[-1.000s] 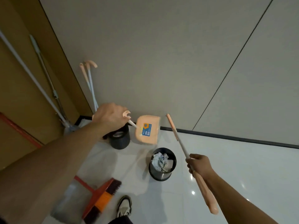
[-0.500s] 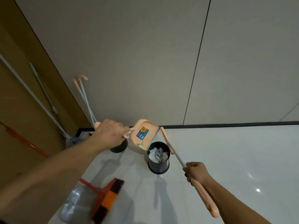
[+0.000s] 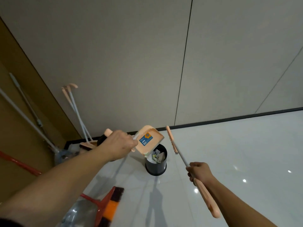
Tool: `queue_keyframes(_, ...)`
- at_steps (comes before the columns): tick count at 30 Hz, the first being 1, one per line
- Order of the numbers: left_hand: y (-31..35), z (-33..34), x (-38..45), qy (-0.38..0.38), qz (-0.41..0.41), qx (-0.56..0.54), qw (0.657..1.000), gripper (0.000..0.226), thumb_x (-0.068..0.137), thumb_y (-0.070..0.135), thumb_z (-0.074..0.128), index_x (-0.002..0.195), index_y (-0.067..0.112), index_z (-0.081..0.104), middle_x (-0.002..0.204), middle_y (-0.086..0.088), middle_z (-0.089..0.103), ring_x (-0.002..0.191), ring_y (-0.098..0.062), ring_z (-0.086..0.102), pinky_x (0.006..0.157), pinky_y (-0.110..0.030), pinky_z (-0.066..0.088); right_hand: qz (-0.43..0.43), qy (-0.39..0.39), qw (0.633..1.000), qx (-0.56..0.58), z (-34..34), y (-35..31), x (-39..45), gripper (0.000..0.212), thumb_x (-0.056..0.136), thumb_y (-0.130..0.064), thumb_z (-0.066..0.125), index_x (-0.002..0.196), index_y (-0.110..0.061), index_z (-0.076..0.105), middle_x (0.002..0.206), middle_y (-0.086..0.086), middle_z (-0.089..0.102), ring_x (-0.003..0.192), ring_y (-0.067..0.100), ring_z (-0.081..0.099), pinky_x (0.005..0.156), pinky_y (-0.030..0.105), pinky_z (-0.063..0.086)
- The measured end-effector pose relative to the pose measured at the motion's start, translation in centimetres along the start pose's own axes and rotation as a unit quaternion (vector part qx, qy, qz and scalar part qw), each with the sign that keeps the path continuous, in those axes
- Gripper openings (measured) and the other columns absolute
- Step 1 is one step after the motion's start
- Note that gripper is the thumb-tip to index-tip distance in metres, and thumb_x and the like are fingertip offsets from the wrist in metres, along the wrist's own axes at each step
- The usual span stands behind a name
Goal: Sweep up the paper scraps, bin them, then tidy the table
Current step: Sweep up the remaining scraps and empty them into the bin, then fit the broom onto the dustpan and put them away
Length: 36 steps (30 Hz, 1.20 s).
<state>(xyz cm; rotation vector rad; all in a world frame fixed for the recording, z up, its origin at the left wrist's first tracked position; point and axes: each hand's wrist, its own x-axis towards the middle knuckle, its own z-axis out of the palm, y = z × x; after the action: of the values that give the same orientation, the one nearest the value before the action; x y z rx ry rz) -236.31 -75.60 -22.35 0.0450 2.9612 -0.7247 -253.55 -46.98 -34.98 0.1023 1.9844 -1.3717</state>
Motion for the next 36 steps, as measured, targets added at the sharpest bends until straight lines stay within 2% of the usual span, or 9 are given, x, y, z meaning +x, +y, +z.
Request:
queue_keyframes(5, -0.3, 0.4, -0.3, 0.023, 0.019, 0.003, 1.000, 0.016, 0.071, 0.016, 0.064, 0.087, 0.020, 0.066, 0.067, -0.002, 0.062, 0.059, -0.025, 0.062, 0.050, -0.031, 0.038, -0.003, 0.024, 1.000, 0.018, -0.1, 0.9, -1.9, 0.038, 0.082, 0.007, 0.065, 0.114, 0.024, 0.053, 0.064, 0.016, 0.049, 0.037, 0.019, 0.045, 0.039, 0.021, 0.037)
queue_keyframes(8, -0.3, 0.1, 0.1, 0.033, 0.029, 0.017, 0.999, 0.013, 0.073, 0.016, 0.065, 0.085, 0.019, 0.065, 0.068, -0.002, 0.063, 0.059, -0.026, 0.062, 0.050, -0.030, 0.035, 0.008, 0.035, 0.999, 0.036, 0.1, 1.7, -2.9, 0.028, 0.083, 0.007, 0.066, 0.111, 0.006, 0.061, 0.063, 0.016, 0.055, 0.036, 0.018, 0.048, 0.039, 0.021, 0.039)
queue_keyframes(12, -0.1, -0.8, 1.6, 0.071, 0.011, -0.018, 0.997, 0.024, 0.052, 0.012, 0.082, 0.065, 0.016, 0.062, 0.049, -0.004, 0.054, 0.038, -0.027, 0.053, 0.038, -0.027, 0.038, 0.027, 0.061, 0.997, 0.041, -0.6, 3.3, -3.5, 0.032, 0.082, 0.007, 0.066, 0.110, 0.018, 0.056, 0.062, 0.016, 0.051, 0.037, 0.020, 0.045, 0.038, 0.021, 0.036)
queue_keyframes(17, 1.6, -3.4, 6.2, 0.084, 0.025, -0.023, 0.996, 0.023, 0.058, 0.017, 0.082, 0.074, 0.017, 0.066, 0.052, -0.003, 0.057, 0.042, -0.028, 0.054, 0.040, -0.026, 0.037, 0.060, 0.067, 0.993, 0.077, -4.0, 5.0, -3.3, 0.032, 0.078, 0.005, 0.066, 0.104, 0.020, 0.057, 0.058, 0.015, 0.052, 0.040, 0.022, 0.048, 0.041, 0.023, 0.036)
queue_keyframes(20, 4.0, -5.1, 10.4, 0.084, 0.033, -0.027, 0.996, 0.014, 0.081, 0.026, 0.064, 0.095, 0.021, 0.064, 0.073, -0.003, 0.067, 0.063, -0.032, 0.063, 0.052, -0.031, 0.035, 0.074, 0.086, 0.988, 0.102, -7.9, 5.7, -2.9, 0.027, 0.076, 0.005, 0.066, 0.097, 0.020, 0.060, 0.055, 0.016, 0.052, 0.038, 0.023, 0.048, 0.041, 0.023, 0.037)
queue_keyframes(25, 10.8, -8.8, 19.4, 0.084, 0.050, -0.048, 0.994, 0.012, 0.087, 0.034, 0.053, 0.095, 0.026, 0.058, 0.086, 0.000, 0.067, 0.077, -0.030, 0.065, 0.058, -0.032, 0.034, 0.092, 0.140, 0.968, 0.187, -16.7, 6.3, -1.9, 0.017, 0.086, 0.001, 0.056, 0.095, 0.008, 0.069, 0.061, 0.019, 0.058, 0.037, 0.021, 0.053, 0.039, 0.022, 0.038)
queue_keyframes(28, 16.1, -11.5, 25.5, 0.095, 0.067, -0.066, 0.991, 0.013, 0.089, 0.037, 0.050, 0.094, 0.027, 0.057, 0.087, 0.001, 0.067, 0.078, -0.027, 0.064, 0.059, -0.032, 0.034, 0.107, 0.159, 0.960, 0.203, -23.4, 6.6, -1.6, 0.014, 0.088, -0.005, 0.057, 0.091, 0.006, 0.066, 0.064, 0.021, 0.062, 0.037, 0.020, 0.054, 0.039, 0.022, 0.039)
queue_keyframes(33, 26.4, -16.2, 34.8, 0.106, 0.123, -0.080, 0.984, 0.016, 0.089, 0.041, 0.046, 0.092, 0.028, 0.054, 0.085, 0.004, 0.064, 0.076, -0.022, 0.061, 0.056, -0.031, 0.032, 0.114, 0.174, 0.947, 0.247, -34.8, 7.8, -2.5, 0.022, 0.090, -0.005, 0.055, 0.109, 0.006, 0.060, 0.082, 0.024, 0.064, 0.041, 0.018, 0.057, 0.039, 0.021, 0.038)
queue_keyframes(36, 32.9, -18.9, 39.7, 0.121, 0.158, -0.122, 0.972, 0.020, 0.088, 0.045, 0.049, 0.093, 0.028, 0.057, 0.084, 0.003, 0.064, 0.076, -0.023, 0.061, 0.057, -0.031, 0.032, 0.105, 0.203, 0.931, 0.283, -41.1, 9.1, -3.4, 0.028, 0.087, 0.002, 0.048, 0.112, 0.009, 0.059, 0.068, 0.020, 0.061, 0.049, 0.023, 0.056, 0.038, 0.019, 0.031)
